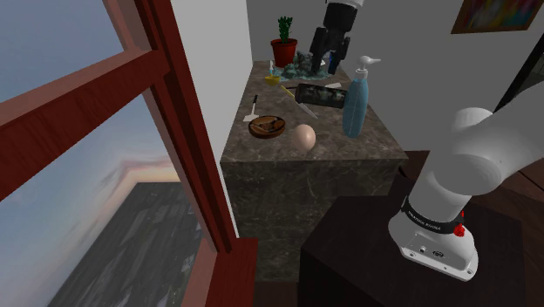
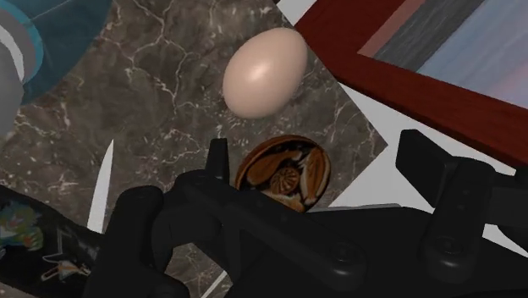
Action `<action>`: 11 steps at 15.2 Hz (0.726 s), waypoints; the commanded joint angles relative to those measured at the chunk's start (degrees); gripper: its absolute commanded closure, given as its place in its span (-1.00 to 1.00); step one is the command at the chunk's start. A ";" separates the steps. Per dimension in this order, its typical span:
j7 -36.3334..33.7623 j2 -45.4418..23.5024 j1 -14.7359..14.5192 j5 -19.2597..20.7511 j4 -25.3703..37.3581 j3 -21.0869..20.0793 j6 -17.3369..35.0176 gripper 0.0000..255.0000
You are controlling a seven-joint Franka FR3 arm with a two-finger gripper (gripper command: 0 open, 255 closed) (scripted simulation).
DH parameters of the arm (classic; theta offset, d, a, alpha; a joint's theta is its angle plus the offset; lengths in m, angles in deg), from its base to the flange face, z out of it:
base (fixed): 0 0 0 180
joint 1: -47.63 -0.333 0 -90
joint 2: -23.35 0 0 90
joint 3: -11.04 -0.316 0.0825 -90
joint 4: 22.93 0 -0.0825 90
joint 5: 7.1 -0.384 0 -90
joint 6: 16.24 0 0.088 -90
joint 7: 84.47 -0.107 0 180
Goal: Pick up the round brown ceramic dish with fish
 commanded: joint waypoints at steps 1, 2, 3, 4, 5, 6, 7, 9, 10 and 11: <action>1.68 -3.58 -0.68 -3.37 -0.59 2.58 3.30 -1.00; 2.74 -5.52 -1.09 -5.16 -0.59 3.93 4.61 -1.00; 3.90 -7.53 -1.56 -7.07 -0.51 5.27 5.83 -1.00; 5.16 -9.61 -2.07 -9.12 -0.34 6.61 6.94 -1.00; 6.53 -11.78 -2.60 -11.31 -0.09 7.92 7.92 -1.00; 8.00 -14.03 -3.18 -13.64 0.25 9.23 8.76 -1.00; 9.57 -16.37 -3.77 -16.13 0.69 10.52 9.44 -1.00; 12.96 -21.32 -4.92 -21.54 1.85 12.96 10.24 -1.00; 14.77 -23.94 -5.43 -24.46 2.59 14.08 10.32 -1.00; 16.61 -26.64 -5.85 -27.49 3.42 15.09 10.18 -1.00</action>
